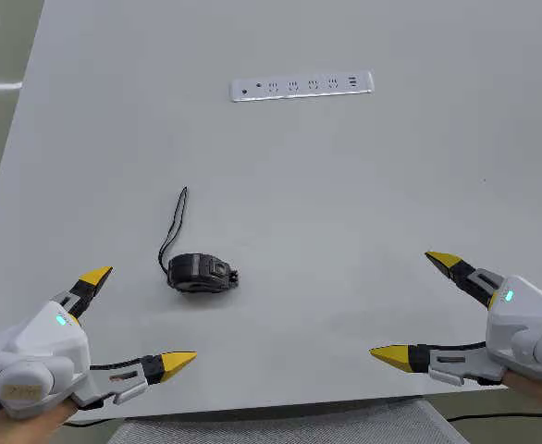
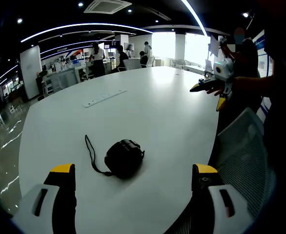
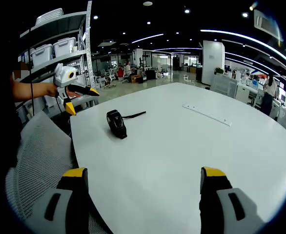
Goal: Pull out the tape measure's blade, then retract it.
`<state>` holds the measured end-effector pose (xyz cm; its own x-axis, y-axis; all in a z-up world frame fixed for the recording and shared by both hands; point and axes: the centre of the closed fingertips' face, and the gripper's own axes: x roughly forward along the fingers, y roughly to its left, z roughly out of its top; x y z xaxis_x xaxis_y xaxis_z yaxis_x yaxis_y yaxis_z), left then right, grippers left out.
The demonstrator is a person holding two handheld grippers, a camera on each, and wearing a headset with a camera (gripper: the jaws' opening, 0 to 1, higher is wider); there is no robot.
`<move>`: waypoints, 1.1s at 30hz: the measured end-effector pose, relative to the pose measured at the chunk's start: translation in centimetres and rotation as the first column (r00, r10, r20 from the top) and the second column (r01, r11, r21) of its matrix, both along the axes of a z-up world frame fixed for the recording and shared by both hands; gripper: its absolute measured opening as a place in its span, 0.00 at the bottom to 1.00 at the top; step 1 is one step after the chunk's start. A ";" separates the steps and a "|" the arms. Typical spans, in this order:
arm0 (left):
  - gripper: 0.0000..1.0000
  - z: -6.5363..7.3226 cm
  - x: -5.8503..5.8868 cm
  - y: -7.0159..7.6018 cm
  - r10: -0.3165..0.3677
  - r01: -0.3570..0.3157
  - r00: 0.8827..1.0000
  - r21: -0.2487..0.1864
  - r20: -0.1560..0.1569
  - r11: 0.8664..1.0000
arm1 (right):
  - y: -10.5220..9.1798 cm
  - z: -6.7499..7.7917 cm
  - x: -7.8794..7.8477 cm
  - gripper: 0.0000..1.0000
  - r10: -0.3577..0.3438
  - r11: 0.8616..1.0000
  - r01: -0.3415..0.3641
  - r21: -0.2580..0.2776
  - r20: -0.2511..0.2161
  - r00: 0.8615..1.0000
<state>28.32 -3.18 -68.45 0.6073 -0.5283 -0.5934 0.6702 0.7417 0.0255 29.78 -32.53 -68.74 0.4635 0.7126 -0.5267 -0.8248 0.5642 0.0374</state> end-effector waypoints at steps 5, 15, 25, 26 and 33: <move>0.99 0.0 0.0 0.0 0.002 -0.002 1.000 -0.001 0.000 1.000 | 0.0 0.0 0.0 0.97 0.000 1.000 0.000 0.001 -0.003 1.000; 0.98 -0.1 0.0 0.1 -0.003 0.003 1.000 0.008 -0.002 1.000 | 0.0 -0.1 0.0 0.97 0.006 1.000 -0.006 0.001 -0.008 1.000; 0.98 -0.2 0.3 0.1 -0.015 0.015 1.000 0.017 -0.003 1.000 | 0.0 -0.1 0.2 0.96 0.016 1.000 -0.016 -0.002 -0.007 1.000; 0.98 -0.2 0.4 0.1 -0.018 0.018 1.000 0.019 -0.003 1.000 | 0.0 -0.1 0.2 0.96 0.018 1.000 -0.018 -0.002 -0.006 1.000; 0.97 -0.3 0.7 0.1 -0.036 0.036 0.999 0.039 -0.007 0.999 | 0.1 -0.2 0.5 0.94 0.039 0.999 -0.039 -0.015 -0.001 0.999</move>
